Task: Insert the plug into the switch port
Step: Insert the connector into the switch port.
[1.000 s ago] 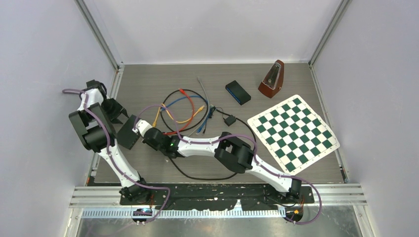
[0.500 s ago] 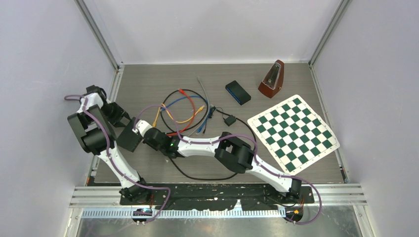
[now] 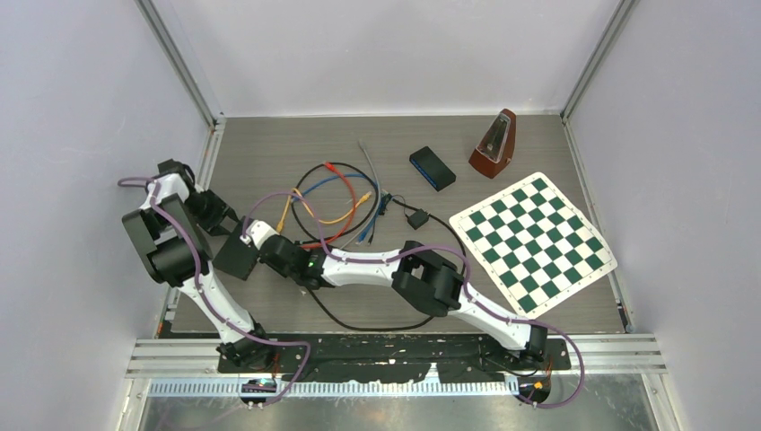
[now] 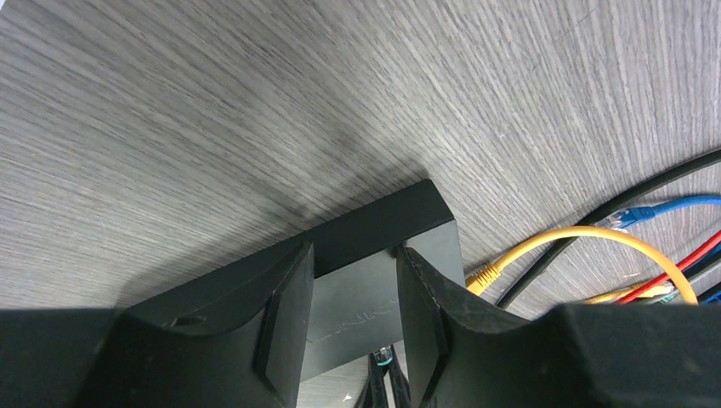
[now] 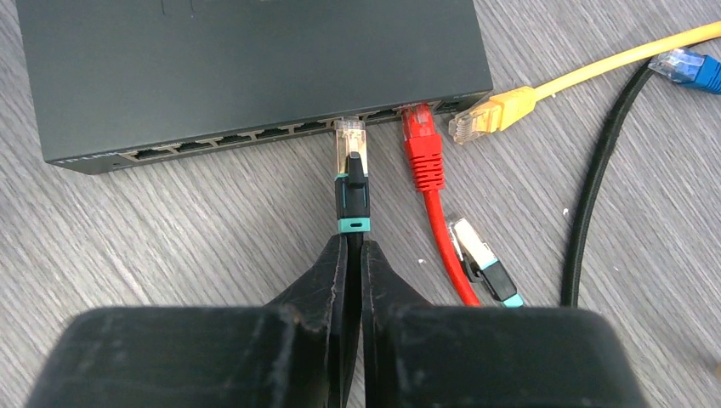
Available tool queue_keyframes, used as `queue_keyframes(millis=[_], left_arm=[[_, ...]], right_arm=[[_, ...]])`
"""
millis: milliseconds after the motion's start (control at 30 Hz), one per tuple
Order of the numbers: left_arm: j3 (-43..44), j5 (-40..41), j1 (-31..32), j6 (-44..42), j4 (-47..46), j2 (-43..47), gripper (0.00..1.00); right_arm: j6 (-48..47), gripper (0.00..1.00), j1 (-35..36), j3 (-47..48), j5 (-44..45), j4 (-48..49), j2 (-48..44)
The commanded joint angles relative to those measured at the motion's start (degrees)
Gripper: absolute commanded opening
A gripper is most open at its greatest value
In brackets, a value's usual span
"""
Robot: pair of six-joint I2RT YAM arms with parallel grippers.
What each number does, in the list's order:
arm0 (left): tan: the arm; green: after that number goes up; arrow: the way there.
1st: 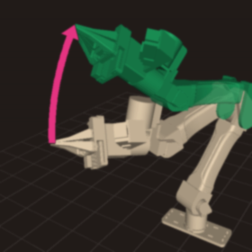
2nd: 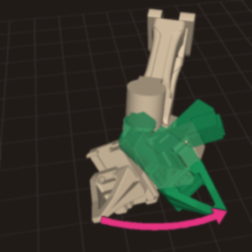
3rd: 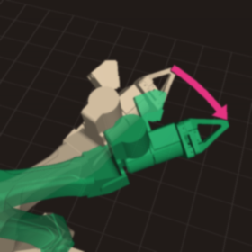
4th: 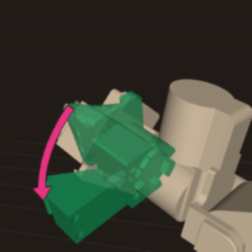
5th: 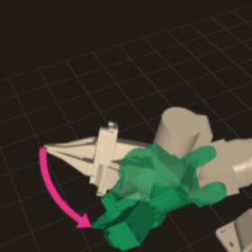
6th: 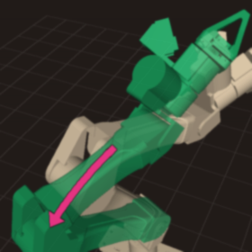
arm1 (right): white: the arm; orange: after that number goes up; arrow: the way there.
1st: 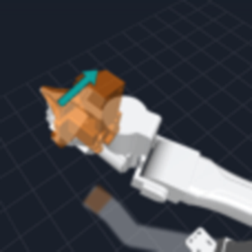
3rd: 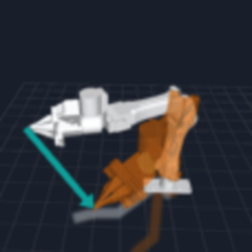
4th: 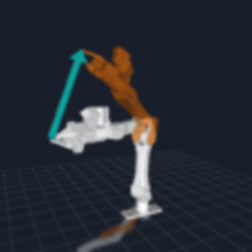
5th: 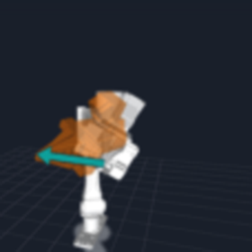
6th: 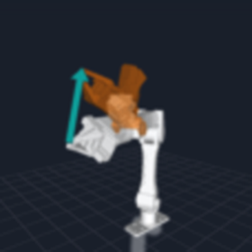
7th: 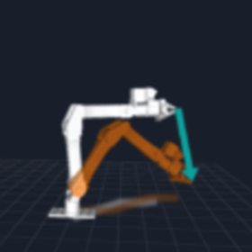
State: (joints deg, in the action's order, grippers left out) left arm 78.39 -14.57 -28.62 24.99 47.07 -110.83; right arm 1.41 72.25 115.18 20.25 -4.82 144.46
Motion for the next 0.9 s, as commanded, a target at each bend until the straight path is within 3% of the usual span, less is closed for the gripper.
queue_keyframes(millis=[0, 567, 867], left_arm=[[-1.7, -3.0, 0.1, 0.5, 2.2, 2.6, 0.43], [-2.8, -4.8, -0.1, 0.5, 3.1, 4.5, 0.42], [-4.4, -6.3, -0.5, 0.4, 3.2, 4.2, 0.42]], right_arm=[[0.7, 0.05, 0.6, 0.4, -0.1, -0.3, -3.1], [-0.7, 0.05, 0.0, 6.2, 2.5, -4.2, 0.3], [-4.8, 0.05, 0.3, 2.5, 2.1, 3.9, 0.4]])
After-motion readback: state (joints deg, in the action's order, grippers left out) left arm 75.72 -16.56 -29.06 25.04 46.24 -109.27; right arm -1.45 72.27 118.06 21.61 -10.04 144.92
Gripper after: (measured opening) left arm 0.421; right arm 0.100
